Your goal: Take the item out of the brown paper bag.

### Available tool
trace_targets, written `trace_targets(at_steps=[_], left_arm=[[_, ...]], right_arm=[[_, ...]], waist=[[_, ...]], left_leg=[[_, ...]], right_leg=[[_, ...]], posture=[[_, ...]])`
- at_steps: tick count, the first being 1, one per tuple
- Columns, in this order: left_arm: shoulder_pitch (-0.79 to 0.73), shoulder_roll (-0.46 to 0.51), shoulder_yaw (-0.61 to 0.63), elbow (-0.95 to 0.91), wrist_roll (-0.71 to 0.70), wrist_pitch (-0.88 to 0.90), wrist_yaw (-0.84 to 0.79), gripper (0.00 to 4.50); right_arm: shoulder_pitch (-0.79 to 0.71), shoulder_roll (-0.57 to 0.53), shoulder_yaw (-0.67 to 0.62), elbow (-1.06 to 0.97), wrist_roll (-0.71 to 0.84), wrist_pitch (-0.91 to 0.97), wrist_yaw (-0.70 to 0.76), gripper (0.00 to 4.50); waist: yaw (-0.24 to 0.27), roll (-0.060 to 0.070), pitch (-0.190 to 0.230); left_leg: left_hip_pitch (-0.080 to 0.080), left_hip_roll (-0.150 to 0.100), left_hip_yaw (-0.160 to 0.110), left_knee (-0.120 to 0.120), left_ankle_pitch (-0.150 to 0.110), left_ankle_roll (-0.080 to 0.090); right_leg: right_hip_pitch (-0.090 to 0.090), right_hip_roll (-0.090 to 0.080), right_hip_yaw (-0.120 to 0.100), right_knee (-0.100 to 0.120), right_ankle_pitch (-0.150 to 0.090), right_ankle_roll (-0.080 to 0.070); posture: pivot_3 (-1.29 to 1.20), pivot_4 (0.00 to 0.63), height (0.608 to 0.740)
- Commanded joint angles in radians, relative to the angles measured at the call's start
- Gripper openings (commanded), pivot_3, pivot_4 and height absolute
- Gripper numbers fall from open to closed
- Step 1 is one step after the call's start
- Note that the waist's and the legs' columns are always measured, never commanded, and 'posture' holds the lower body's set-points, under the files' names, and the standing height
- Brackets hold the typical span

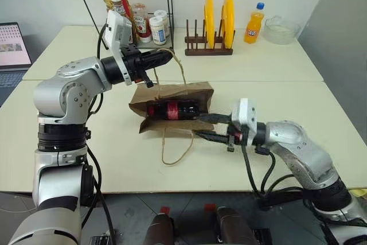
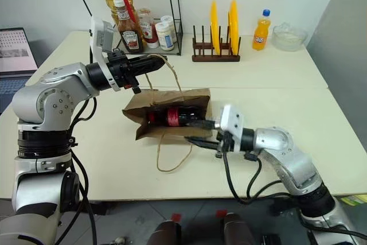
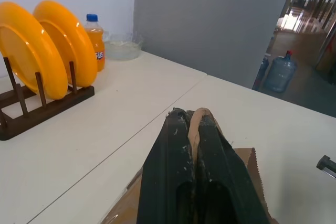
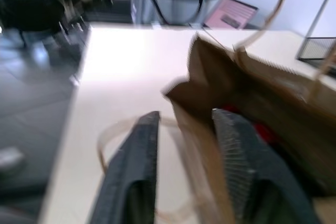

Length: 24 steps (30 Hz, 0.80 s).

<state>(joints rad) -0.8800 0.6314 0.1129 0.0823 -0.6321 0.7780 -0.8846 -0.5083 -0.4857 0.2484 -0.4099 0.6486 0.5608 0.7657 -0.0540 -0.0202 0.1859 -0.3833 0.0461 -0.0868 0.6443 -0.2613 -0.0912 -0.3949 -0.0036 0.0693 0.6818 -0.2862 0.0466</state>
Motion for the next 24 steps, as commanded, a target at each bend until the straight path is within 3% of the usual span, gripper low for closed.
trace_targets(at_steps=[1, 11, 16, 24], left_arm=[[-0.028, 0.006, 0.012, -0.029, 0.001, -0.015, -0.003, 0.00], [-0.025, 0.005, 0.013, -0.041, 0.001, -0.015, 0.003, 0.00], [-0.021, 0.004, 0.015, -0.048, 0.000, -0.013, 0.008, 0.00], [-0.022, -0.002, 0.011, -0.043, 0.003, -0.021, 0.006, 0.00]], right_arm=[[-0.071, 0.086, -0.012, 0.008, 0.087, 0.113, -0.044, 0.04], [-0.179, 0.336, 0.072, 0.313, -0.089, -0.009, -0.026, 0.01], [-0.216, 0.339, 0.125, 0.506, -0.358, -0.237, -0.097, 0.01], [-0.209, 0.268, 0.207, 0.538, -0.673, -0.346, -0.191, 0.01]], waist=[[-0.001, 0.000, 0.000], [-0.003, 0.000, 0.000], [-0.002, 0.000, 0.000], [-0.004, 0.001, 0.000]], left_leg=[[0.000, 0.000, 0.000, 0.000, 0.000, 0.000], [-0.003, 0.000, 0.000, -0.001, 0.000, 0.000], [-0.010, 0.000, 0.000, 0.000, 0.000, 0.000], [-0.012, 0.000, 0.000, 0.000, 0.000, 0.000]], right_leg=[[0.000, 0.000, 0.000, 0.000, 0.000, 0.000], [-0.004, 0.000, 0.000, 0.000, 0.000, 0.000], [-0.011, 0.000, -0.001, 0.001, 0.000, 0.000], [-0.013, 0.000, -0.001, 0.001, 0.001, 0.000]], posture=[[0.00, 0.150, 0.740], [0.00, 0.150, 0.740], [0.00, 0.150, 0.740], [0.00, 0.150, 0.740]])
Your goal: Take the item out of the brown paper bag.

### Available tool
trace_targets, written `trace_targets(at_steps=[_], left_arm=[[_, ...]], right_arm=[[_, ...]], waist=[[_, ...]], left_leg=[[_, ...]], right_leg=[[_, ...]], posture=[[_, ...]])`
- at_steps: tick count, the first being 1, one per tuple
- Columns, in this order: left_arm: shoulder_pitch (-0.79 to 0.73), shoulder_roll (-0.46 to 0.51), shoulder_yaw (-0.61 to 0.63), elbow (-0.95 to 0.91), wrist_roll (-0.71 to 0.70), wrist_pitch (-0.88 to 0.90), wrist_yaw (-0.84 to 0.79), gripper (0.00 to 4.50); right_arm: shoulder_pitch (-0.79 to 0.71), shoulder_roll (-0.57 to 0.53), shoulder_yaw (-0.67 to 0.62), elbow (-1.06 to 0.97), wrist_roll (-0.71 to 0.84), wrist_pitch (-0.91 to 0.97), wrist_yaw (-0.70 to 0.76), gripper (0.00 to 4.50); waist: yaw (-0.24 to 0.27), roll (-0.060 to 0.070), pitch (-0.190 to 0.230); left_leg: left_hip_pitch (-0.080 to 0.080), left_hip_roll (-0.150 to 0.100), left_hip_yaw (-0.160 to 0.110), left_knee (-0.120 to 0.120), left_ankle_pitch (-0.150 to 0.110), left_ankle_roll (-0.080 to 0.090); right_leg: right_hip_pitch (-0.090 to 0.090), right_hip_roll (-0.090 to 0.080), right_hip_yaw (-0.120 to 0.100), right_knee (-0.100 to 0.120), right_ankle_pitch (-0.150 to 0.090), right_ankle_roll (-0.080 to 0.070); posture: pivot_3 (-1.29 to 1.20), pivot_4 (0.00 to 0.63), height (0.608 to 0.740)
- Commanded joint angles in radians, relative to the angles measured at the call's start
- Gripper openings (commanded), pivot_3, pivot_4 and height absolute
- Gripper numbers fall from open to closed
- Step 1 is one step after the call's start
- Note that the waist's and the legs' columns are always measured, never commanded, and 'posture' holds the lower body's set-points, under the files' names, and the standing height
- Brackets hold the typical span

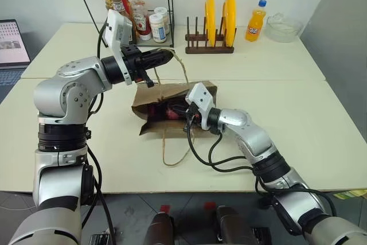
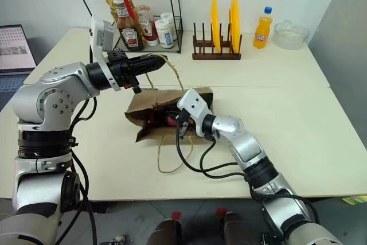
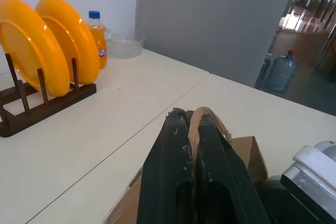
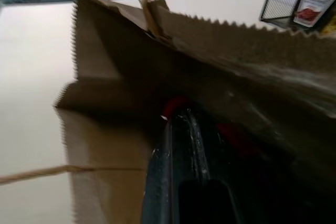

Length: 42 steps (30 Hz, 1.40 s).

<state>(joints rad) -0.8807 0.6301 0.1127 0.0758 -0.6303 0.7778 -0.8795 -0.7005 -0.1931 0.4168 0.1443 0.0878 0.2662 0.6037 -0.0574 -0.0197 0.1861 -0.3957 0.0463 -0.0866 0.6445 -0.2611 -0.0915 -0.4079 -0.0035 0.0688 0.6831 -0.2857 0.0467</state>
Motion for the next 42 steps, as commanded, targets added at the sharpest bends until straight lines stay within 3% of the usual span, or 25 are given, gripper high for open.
trace_targets(at_steps=[1, 2, 5, 16, 17, 29, 35, 42], left_arm=[[-0.022, -0.002, 0.010, -0.034, 0.001, -0.023, 0.000, 0.00], [-0.022, -0.004, 0.010, -0.032, 0.001, -0.025, -0.002, 0.00], [-0.026, -0.012, 0.005, -0.019, 0.008, -0.035, -0.005, 0.00], [-0.034, -0.023, 0.003, -0.004, 0.019, -0.047, -0.015, 0.00], [-0.033, -0.023, 0.004, -0.006, 0.018, -0.047, -0.015, 0.00], [-0.026, -0.026, 0.010, -0.024, 0.011, -0.042, -0.006, 0.00], [-0.024, -0.028, 0.010, -0.028, 0.011, -0.043, -0.002, 0.00], [-0.017, -0.027, -0.009, -0.012, 0.055, -0.071, 0.016, 0.00]], right_arm=[[-0.015, -0.032, 0.047, -0.013, -0.141, -0.061, -0.034, 0.01], [-0.015, -0.038, 0.051, -0.012, -0.170, -0.067, -0.048, 0.01], [-0.022, -0.059, 0.077, 0.010, -0.250, -0.109, -0.052, 0.58], [-0.099, -0.070, 0.124, 0.159, -0.441, -0.154, -0.041, 4.32], [-0.105, -0.066, 0.128, 0.174, -0.450, -0.154, -0.036, 4.47], [-0.159, -0.046, 0.168, 0.346, -0.543, -0.181, -0.008, 4.47], [-0.167, -0.055, 0.148, 0.343, -0.552, -0.202, -0.007, 3.22], [-0.124, -0.086, 0.097, 0.159, -0.501, -0.206, 0.044, 3.22]], waist=[[0.000, 0.000, 0.000], [0.000, 0.000, 0.000], [0.000, 0.000, 0.000], [0.000, 0.000, 0.000], [0.000, 0.000, 0.000], [-0.001, 0.000, 0.000], [-0.001, 0.000, 0.000], [0.001, 0.000, 0.000]], left_leg=[[0.000, 0.000, 0.000, 0.000, 0.000, 0.000], [0.000, 0.000, 0.000, 0.000, 0.000, 0.000], [0.000, 0.000, 0.000, 0.000, 0.000, 0.000], [0.000, 0.000, 0.000, 0.000, 0.000, 0.000], [0.000, 0.000, 0.000, 0.000, 0.000, 0.000], [0.002, 0.000, 0.000, 0.001, 0.000, 0.000], [0.003, 0.000, 0.000, 0.001, 0.000, 0.000], [0.002, -0.001, 0.000, 0.001, 0.000, 0.000]], right_leg=[[0.000, 0.000, 0.000, 0.000, 0.000, 0.000], [0.000, 0.000, 0.000, 0.000, 0.000, 0.000], [0.000, 0.000, 0.000, 0.000, 0.000, 0.000], [0.000, 0.000, 0.000, 0.000, 0.000, 0.000], [0.000, 0.000, 0.000, 0.000, 0.000, 0.000], [0.001, 0.000, 0.000, 0.001, 0.000, 0.000], [0.002, 0.000, 0.000, 0.003, 0.000, 0.000], [0.002, -0.001, 0.000, 0.003, 0.000, 0.000]], posture=[[0.00, 0.150, 0.740], [0.00, 0.150, 0.740], [0.00, 0.150, 0.740], [0.00, 0.150, 0.740], [0.00, 0.150, 0.740], [0.00, 0.150, 0.740], [0.00, 0.150, 0.740], [0.00, 0.150, 0.740]])
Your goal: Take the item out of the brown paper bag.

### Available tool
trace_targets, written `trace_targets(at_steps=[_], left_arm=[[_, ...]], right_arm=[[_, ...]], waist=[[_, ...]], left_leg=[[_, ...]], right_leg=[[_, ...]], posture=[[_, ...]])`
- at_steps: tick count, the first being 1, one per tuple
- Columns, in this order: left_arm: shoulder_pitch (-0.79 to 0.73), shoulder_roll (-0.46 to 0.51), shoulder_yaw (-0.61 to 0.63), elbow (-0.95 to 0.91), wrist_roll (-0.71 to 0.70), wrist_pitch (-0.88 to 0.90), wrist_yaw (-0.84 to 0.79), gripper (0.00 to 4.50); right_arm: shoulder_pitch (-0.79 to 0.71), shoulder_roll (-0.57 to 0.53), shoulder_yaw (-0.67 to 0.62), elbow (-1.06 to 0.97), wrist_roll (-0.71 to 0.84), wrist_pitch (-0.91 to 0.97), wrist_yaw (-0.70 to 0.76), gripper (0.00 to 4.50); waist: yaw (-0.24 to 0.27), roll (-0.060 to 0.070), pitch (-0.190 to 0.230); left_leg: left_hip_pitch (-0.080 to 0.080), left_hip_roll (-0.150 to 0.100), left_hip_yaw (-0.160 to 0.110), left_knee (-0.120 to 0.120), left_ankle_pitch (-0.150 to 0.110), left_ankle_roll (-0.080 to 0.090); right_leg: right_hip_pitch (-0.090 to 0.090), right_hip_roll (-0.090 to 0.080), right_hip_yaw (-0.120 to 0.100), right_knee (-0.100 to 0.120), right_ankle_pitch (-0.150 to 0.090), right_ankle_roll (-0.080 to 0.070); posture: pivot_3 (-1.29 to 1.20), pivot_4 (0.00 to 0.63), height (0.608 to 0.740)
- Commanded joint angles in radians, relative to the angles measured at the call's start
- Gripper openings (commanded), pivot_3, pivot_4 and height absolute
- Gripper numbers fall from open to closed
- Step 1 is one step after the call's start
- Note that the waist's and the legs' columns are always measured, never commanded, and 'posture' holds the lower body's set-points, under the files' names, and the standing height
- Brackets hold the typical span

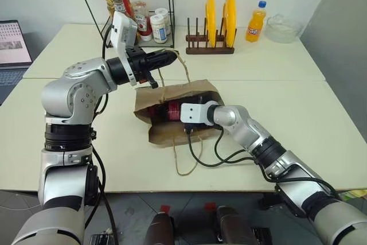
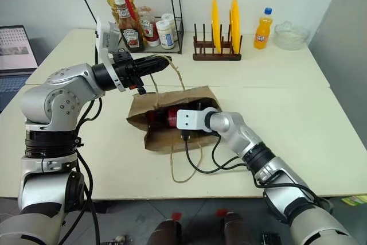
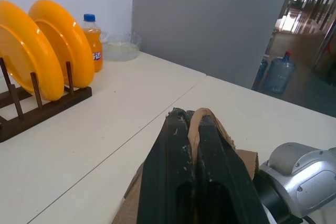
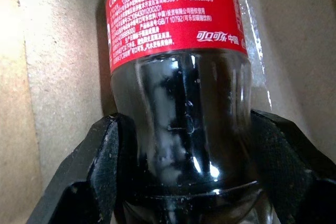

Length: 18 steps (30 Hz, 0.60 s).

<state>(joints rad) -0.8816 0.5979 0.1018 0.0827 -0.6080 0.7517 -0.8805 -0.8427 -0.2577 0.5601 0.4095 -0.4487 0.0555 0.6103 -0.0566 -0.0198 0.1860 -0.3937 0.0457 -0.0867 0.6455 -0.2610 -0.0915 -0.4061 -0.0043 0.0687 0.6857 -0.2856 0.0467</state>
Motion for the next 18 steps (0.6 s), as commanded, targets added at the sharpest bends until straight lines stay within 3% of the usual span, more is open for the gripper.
trace_targets(at_steps=[1, 18], left_arm=[[-0.014, 0.005, -0.005, -0.011, 0.050, -0.058, 0.024, 0.00], [-0.024, -0.014, -0.028, 0.038, 0.135, -0.122, 0.040, 0.00]], right_arm=[[0.030, -0.030, -0.056, -0.153, 0.048, 0.015, 0.058, 3.22], [0.149, -0.164, -0.217, -0.482, 0.210, 0.116, 0.212, 3.22]], waist=[[0.000, 0.000, 0.000], [0.000, 0.000, 0.000]], left_leg=[[0.000, 0.000, 0.000, 0.000, 0.000, 0.000], [-0.002, 0.000, 0.000, 0.000, 0.000, 0.000]], right_leg=[[0.000, 0.000, 0.000, 0.000, 0.000, 0.000], [-0.001, 0.000, 0.000, -0.002, 0.000, 0.000]], posture=[[0.00, 0.150, 0.740], [0.00, 0.150, 0.740]])
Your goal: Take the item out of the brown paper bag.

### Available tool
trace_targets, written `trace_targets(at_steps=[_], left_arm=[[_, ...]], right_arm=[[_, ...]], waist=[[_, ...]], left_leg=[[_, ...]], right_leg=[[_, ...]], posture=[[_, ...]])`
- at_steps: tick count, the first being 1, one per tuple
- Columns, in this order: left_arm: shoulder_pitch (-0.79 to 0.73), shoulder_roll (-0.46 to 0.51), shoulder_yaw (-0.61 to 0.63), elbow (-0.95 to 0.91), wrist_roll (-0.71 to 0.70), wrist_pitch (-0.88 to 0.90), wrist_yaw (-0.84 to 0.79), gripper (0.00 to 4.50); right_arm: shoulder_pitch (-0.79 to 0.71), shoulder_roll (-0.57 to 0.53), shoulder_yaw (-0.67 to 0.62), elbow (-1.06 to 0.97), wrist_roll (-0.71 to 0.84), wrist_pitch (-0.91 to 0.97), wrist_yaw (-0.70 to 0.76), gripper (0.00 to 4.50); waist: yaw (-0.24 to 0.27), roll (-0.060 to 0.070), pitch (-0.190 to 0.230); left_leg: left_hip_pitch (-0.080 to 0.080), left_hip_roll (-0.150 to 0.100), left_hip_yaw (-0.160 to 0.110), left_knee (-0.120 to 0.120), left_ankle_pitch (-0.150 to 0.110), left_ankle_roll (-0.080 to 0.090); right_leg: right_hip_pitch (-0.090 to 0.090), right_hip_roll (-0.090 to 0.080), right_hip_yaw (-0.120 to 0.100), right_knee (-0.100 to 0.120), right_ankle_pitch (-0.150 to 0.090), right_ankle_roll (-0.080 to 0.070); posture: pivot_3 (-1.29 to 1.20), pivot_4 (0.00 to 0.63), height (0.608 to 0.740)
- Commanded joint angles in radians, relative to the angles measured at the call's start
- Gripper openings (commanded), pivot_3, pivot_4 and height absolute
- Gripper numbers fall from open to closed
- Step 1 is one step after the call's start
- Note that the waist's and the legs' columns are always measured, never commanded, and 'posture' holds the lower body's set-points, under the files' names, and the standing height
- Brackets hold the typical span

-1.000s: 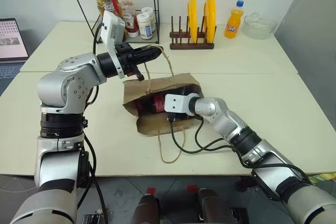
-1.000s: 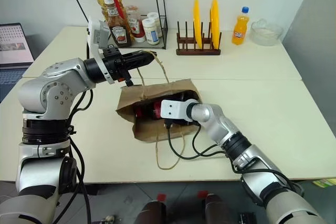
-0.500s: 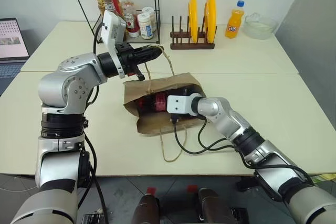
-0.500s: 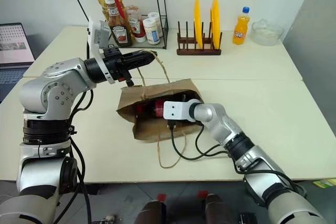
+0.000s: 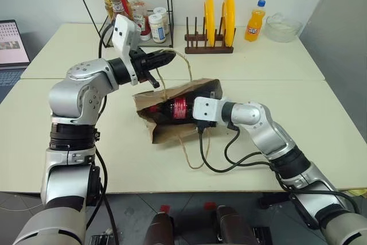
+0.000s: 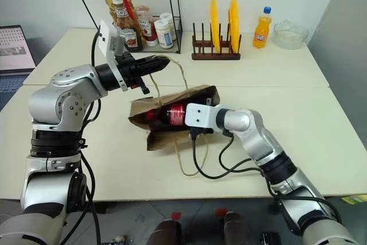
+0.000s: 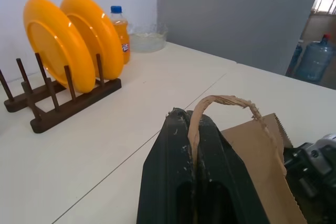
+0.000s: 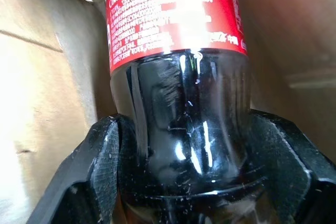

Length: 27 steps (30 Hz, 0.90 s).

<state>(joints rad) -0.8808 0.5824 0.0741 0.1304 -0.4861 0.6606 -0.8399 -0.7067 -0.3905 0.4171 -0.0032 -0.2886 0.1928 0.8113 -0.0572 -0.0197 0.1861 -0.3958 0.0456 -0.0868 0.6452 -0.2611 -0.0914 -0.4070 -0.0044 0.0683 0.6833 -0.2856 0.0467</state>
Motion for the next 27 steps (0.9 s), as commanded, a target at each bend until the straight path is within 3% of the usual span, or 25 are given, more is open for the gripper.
trace_targets(at_steps=[1, 11, 19, 23, 27], left_arm=[[-0.023, 0.001, -0.003, -0.009, 0.018, -0.034, -0.003, 0.00], [-0.028, -0.006, -0.009, 0.029, 0.061, -0.056, 0.012, 0.00], [-0.034, -0.012, -0.011, 0.061, 0.083, -0.082, 0.011, 0.00], [-0.032, -0.009, -0.010, 0.070, 0.088, -0.090, 0.006, 0.00], [-0.031, -0.008, -0.012, 0.085, 0.102, -0.105, 0.007, 0.00]], right_arm=[[0.025, -0.045, -0.086, -0.078, 0.064, -0.034, 0.014, 3.22], [0.162, -0.171, -0.237, -0.277, 0.272, -0.098, 0.094, 3.22], [0.177, -0.193, -0.404, -0.467, 0.473, 0.163, 0.040, 3.22], [0.136, -0.250, -0.530, -0.391, 0.479, 0.325, -0.050, 3.22], [0.133, -0.392, -0.538, -0.219, 0.378, 0.410, -0.099, 3.22]], waist=[[0.001, 0.000, 0.000], [0.002, 0.000, 0.000], [0.003, 0.000, 0.000], [0.006, 0.000, 0.000], [0.017, 0.000, 0.000]], left_leg=[[0.000, 0.000, 0.000, 0.000, 0.000, 0.000], [0.000, 0.000, 0.000, 0.000, 0.000, 0.000], [0.000, 0.000, 0.000, 0.000, 0.000, 0.000], [-0.001, -0.001, 0.000, 0.001, 0.000, 0.000], [-0.001, -0.001, 0.000, 0.000, 0.000, 0.000]], right_leg=[[0.000, 0.000, 0.000, 0.000, 0.000, 0.000], [0.000, 0.000, 0.000, 0.000, 0.000, 0.000], [0.000, 0.000, 0.000, 0.000, 0.000, 0.000], [0.000, 0.000, 0.000, 0.000, 0.000, 0.000], [0.000, -0.001, 0.000, -0.001, 0.000, 0.000]], posture=[[0.00, 0.150, 0.740], [0.00, 0.150, 0.740], [0.00, 0.150, 0.740], [0.00, 0.150, 0.740], [0.00, 0.150, 0.740]])
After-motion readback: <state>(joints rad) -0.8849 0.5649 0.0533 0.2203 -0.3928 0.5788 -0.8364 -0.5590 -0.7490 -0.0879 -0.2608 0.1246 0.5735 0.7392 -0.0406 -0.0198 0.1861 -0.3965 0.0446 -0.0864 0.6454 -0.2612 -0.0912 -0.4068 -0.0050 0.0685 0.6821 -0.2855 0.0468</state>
